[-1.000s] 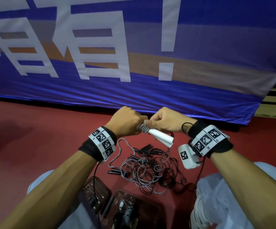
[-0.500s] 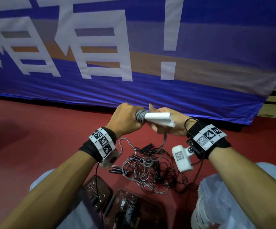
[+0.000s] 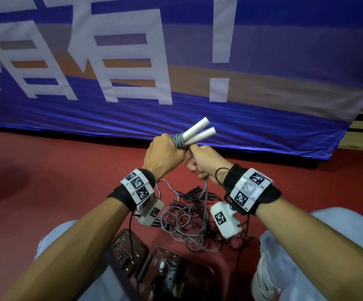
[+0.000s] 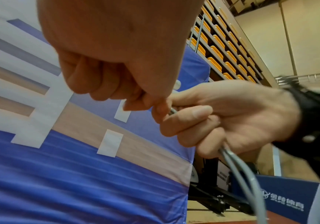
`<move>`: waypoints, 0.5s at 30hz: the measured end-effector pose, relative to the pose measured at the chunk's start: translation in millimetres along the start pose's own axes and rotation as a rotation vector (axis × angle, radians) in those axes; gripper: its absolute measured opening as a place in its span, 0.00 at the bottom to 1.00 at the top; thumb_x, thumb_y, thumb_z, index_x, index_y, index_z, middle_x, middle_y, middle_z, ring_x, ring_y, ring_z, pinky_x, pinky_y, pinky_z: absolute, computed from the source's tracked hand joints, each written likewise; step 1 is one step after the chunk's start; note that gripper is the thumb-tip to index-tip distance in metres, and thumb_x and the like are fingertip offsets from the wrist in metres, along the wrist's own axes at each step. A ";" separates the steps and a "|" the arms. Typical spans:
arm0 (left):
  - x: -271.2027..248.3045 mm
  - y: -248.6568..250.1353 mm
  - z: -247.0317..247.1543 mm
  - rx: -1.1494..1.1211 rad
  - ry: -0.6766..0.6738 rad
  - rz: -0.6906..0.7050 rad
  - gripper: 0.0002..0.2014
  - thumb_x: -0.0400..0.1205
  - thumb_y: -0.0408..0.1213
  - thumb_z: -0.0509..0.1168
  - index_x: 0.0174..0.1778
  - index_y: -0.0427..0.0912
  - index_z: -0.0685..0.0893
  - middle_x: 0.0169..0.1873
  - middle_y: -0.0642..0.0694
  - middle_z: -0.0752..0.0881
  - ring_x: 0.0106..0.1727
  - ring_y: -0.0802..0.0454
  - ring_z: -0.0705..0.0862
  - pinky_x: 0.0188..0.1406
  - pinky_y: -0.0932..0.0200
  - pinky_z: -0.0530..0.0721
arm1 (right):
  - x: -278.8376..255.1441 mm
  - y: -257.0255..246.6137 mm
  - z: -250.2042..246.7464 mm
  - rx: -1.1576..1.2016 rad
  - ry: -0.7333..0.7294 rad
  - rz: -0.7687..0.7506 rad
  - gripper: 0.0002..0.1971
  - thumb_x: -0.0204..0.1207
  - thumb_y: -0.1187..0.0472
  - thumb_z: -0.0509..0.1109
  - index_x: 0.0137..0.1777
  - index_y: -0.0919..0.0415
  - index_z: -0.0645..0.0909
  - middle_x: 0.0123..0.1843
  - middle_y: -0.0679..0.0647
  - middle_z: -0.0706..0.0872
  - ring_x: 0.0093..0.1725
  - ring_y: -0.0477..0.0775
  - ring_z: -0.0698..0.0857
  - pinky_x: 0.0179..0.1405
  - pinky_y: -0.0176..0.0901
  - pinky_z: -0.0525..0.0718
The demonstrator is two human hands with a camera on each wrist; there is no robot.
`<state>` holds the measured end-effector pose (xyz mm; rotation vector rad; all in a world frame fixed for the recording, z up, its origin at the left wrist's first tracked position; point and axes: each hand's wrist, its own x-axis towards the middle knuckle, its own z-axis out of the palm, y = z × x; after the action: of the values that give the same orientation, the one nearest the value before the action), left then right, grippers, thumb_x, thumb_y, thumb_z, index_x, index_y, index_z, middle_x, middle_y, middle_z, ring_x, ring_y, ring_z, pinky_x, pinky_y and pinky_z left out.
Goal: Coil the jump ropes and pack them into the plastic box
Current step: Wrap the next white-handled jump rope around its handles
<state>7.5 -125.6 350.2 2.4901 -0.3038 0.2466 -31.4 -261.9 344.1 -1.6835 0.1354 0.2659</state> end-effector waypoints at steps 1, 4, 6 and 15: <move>1.2 -0.5 1.4 0.021 -0.014 -0.025 0.15 0.67 0.49 0.66 0.25 0.40 0.79 0.22 0.44 0.82 0.27 0.38 0.83 0.25 0.54 0.80 | -0.4 0.8 2.7 -0.079 0.042 -0.018 0.28 0.92 0.49 0.51 0.36 0.64 0.81 0.21 0.53 0.75 0.15 0.46 0.64 0.17 0.31 0.61; 3.8 -1.8 5.3 0.140 -0.068 -0.070 0.13 0.69 0.49 0.70 0.35 0.42 0.79 0.31 0.45 0.84 0.32 0.39 0.84 0.31 0.52 0.84 | -3.0 2.2 1.7 -0.421 0.103 -0.114 0.21 0.89 0.56 0.58 0.39 0.68 0.82 0.30 0.58 0.80 0.24 0.53 0.72 0.24 0.41 0.67; 5.3 -2.5 9.4 0.245 -0.098 -0.075 0.13 0.75 0.49 0.70 0.41 0.42 0.78 0.35 0.45 0.83 0.34 0.41 0.82 0.35 0.51 0.83 | -7.4 4.0 -3.5 -0.635 0.093 -0.189 0.19 0.88 0.58 0.61 0.34 0.63 0.74 0.30 0.55 0.76 0.28 0.54 0.71 0.27 0.45 0.64; 2.3 0.2 16.2 0.590 -0.337 0.177 0.09 0.80 0.45 0.66 0.42 0.43 0.78 0.42 0.41 0.87 0.39 0.40 0.84 0.36 0.52 0.76 | -14.9 -2.5 -32.6 -1.246 0.247 -0.492 0.26 0.72 0.38 0.79 0.31 0.60 0.78 0.28 0.53 0.82 0.31 0.60 0.82 0.32 0.49 0.79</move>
<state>11.3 -135.8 338.0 3.0925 -0.6733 -0.0258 -42.1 -294.9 353.9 -2.8998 -0.3398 -0.3196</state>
